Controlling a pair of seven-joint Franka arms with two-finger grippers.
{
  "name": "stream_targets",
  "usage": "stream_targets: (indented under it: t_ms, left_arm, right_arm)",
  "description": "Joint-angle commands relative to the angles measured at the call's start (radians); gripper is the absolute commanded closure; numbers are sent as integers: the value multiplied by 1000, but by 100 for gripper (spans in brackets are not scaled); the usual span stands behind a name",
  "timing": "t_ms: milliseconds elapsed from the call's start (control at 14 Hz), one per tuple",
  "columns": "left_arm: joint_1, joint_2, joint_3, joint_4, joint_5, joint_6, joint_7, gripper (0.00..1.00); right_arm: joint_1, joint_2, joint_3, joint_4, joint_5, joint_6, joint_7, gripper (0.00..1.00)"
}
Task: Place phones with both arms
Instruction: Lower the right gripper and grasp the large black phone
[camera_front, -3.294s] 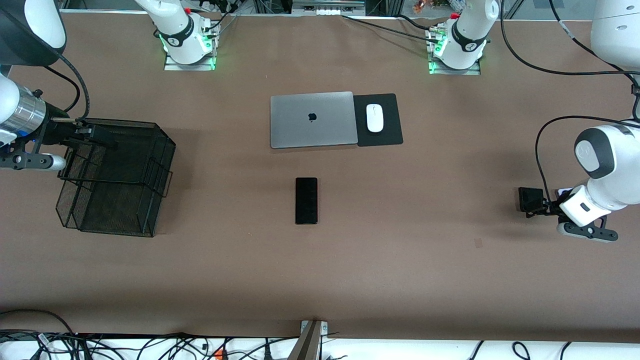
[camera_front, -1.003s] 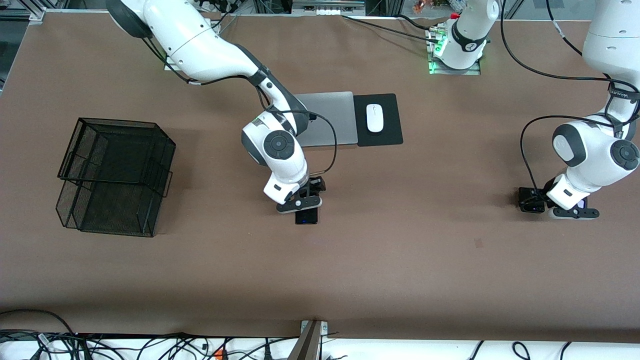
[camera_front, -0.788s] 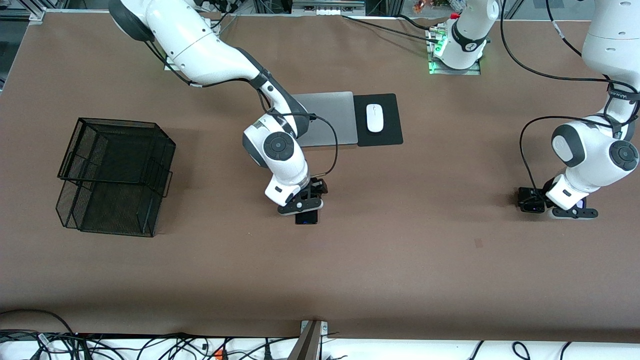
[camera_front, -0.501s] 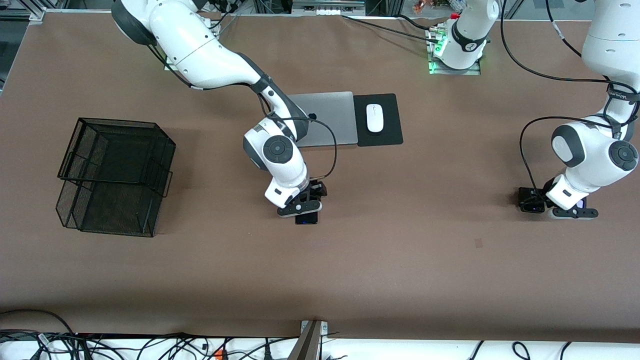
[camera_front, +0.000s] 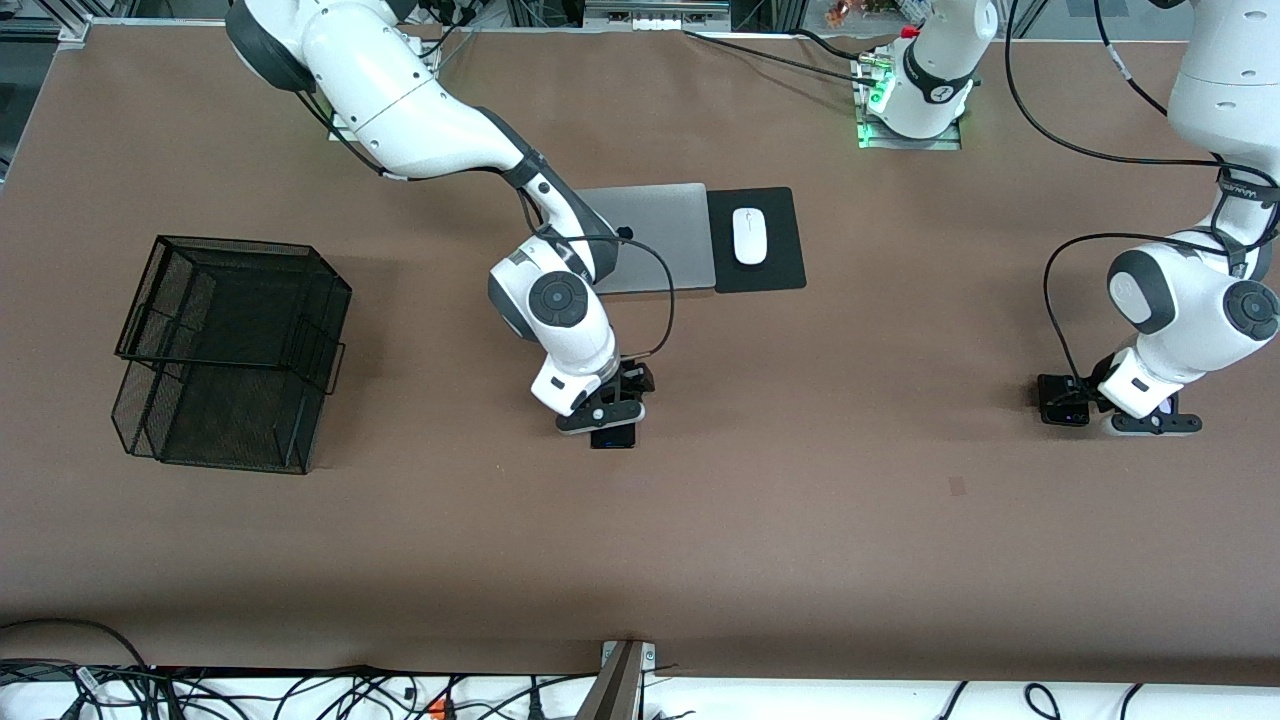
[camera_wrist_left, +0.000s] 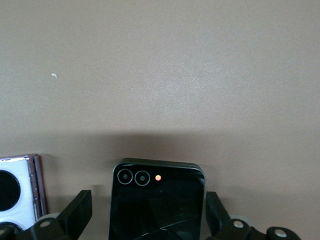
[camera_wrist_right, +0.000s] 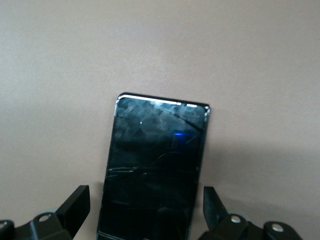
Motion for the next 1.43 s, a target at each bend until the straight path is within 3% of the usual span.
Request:
stream_targets:
  t_ms: [0,1003,1218,1289,1361]
  left_arm:
    - [6,13,-3,3,2,8,17,0]
    - [-2,31,-3,7,2,8,14,0]
    - [-3,31,-3,7,2,8,14,0]
    - [-3,31,-3,7,2,8,14,0]
    - [-3,31,-3,7,2,8,14,0]
  right_arm:
    - [16,24,-9,33,-18,5,28,0]
    - [43,31,-37,33,-26,25,20,2]
    - [45,40,-37,29,-70,23,17,12]
    - [45,43,-37,29,-70,23,17,19]
    - [45,44,-37,29,-72,25,16,32]
